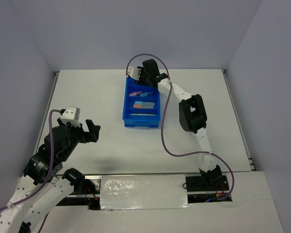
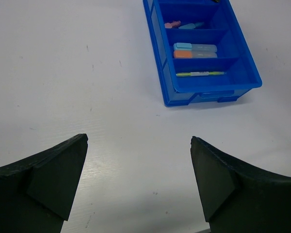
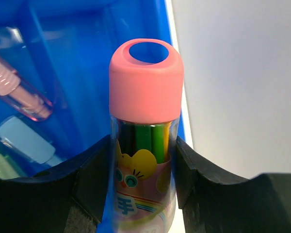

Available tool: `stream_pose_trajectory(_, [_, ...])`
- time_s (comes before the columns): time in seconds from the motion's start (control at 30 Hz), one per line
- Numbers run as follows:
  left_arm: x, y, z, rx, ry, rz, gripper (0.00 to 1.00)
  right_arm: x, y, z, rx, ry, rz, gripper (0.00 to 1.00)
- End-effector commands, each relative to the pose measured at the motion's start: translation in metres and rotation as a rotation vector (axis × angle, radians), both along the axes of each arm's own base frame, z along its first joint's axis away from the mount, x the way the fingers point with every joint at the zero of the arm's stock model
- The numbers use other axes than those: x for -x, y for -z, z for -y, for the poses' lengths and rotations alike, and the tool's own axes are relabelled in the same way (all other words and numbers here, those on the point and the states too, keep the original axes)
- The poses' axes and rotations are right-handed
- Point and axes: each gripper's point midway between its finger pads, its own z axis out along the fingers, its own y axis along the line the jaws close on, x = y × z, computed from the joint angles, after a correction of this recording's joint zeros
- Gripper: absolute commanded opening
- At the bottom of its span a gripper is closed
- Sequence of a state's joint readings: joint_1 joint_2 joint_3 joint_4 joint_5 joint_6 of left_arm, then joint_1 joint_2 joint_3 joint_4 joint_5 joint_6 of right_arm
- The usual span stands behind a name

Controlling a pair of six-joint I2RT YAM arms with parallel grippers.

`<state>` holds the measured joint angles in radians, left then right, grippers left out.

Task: Sort the stationery into containers
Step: Place the stationery in the storage box.

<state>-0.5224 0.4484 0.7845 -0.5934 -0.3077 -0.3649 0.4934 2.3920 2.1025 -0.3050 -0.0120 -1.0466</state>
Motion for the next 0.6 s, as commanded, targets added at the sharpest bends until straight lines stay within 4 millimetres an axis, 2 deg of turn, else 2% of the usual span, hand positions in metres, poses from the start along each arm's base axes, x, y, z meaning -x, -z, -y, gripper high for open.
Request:
stream_pose_trajectory(0.0, [-0.0038, -0.0123, 0.0063, 0.012, 0.032, 0.054, 0.99, -0.0186, -0.0643, -0.009, -0.069, -0.003, 0.178, 0.19])
stream_pose_trajectory(0.1, [-0.0034, -0.0116, 0.0065, 0.011, 0.036, 0.052, 0.99, -0.0231, -0.0642, -0.0051, -0.082, 0.007, 0.187, 0.23])
stream_pose_trajectory(0.23, [-0.0032, -0.0125, 0.0085, 0.013, 0.046, 0.054, 0.99, -0.0226, -0.0642, -0.0053, -0.09, 0.006, 0.181, 0.36])
stream_pose_trajectory(0.27, [-0.0035, -0.0122, 0.0083, 0.011, 0.045, 0.053, 0.99, -0.022, -0.0657, -0.0065, -0.096, 0.004, 0.183, 0.43])
stream_pose_trajectory(0.33, [-0.0029, -0.0121, 0.0089, 0.013, 0.05, 0.054, 0.99, -0.0203, -0.0636, -0.0075, -0.098, -0.003, 0.175, 0.46])
stream_pose_trajectory(0.43, [-0.0024, -0.0124, 0.0083, 0.014, 0.048, 0.057, 0.99, -0.022, -0.062, -0.0056, -0.103, 0.006, 0.176, 0.57])
stream_pose_trajectory(0.57, [-0.0022, -0.0134, 0.0058, 0.014, 0.036, 0.062, 0.99, -0.021, -0.0592, -0.007, -0.113, 0.005, 0.161, 0.63])
